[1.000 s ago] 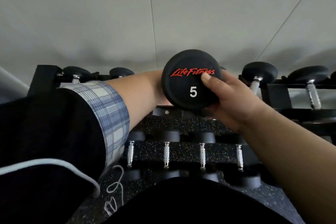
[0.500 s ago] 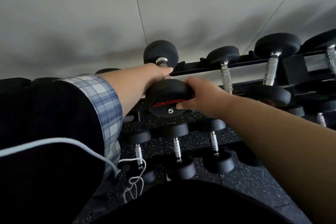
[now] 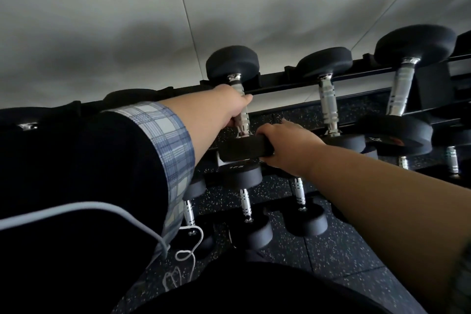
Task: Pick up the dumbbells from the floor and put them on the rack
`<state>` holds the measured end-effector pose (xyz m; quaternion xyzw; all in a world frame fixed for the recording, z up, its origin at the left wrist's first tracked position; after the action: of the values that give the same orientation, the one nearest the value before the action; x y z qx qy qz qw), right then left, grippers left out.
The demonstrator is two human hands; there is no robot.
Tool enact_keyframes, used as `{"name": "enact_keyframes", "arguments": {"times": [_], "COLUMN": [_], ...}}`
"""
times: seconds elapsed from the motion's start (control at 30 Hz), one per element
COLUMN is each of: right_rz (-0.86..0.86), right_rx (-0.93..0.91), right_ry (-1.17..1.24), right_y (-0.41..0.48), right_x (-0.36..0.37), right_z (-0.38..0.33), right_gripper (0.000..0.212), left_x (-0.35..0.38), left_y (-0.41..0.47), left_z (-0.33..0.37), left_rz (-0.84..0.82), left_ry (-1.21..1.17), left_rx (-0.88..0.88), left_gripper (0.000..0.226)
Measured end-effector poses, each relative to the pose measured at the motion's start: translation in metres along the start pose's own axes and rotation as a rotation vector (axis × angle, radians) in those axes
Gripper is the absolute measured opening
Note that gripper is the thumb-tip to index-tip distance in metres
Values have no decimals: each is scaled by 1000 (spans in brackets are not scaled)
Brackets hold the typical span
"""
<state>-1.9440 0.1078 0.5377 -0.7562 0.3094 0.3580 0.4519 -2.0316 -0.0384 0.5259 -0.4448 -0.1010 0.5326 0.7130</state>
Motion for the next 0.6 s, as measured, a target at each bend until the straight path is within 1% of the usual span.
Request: {"name": "enact_keyframes", "arguments": {"times": [0.07, 0.13, 0.23, 0.37, 0.4, 0.5, 0.57, 0.6], "right_rz": [-44, -75, -69, -72, -64, -113, -128, -112], "right_rx": [-23, -42, -69, -87, -92, -103, -119, -123], "right_ry": [-91, -152, -175, -159, -159, -122, -75, -50], "right_y": [2, 2, -1, -8, -10, -18, -29, -37], "right_x": [4, 8, 18, 30, 31, 29, 20, 12], "right_z": [5, 7, 2, 0, 2, 6, 12, 17], "right_gripper": [48, 47, 40, 38, 39, 49, 62, 65], "left_x": [8, 15, 22, 26, 28, 35, 43, 48], "left_y": [-3, -1, -4, -9, -10, -15, -23, -28], "left_z": [-3, -11, -20, -20, -21, -24, -25, -25], "left_rz": [-19, -21, 33, 93, 109, 170, 180, 196], "left_ry": [-178, -223, -128, 114, 99, -12, 29, 42], "left_rx": [-28, -50, -31, 45, 39, -15, -31, -43], "left_gripper": [43, 36, 34, 44, 43, 32, 22, 23]}}
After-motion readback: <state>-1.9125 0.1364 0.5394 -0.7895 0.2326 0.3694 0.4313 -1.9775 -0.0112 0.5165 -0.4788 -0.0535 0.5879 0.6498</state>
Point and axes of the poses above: each hand's wrist, its own y-axis towards the middle knuckle, its own x-axis out of the palm, z = x × y, the point moved 4 cm from there along y, towards the middle knuckle, and after that the axes turned 4 degrees about -z, right-handed, at the moved point
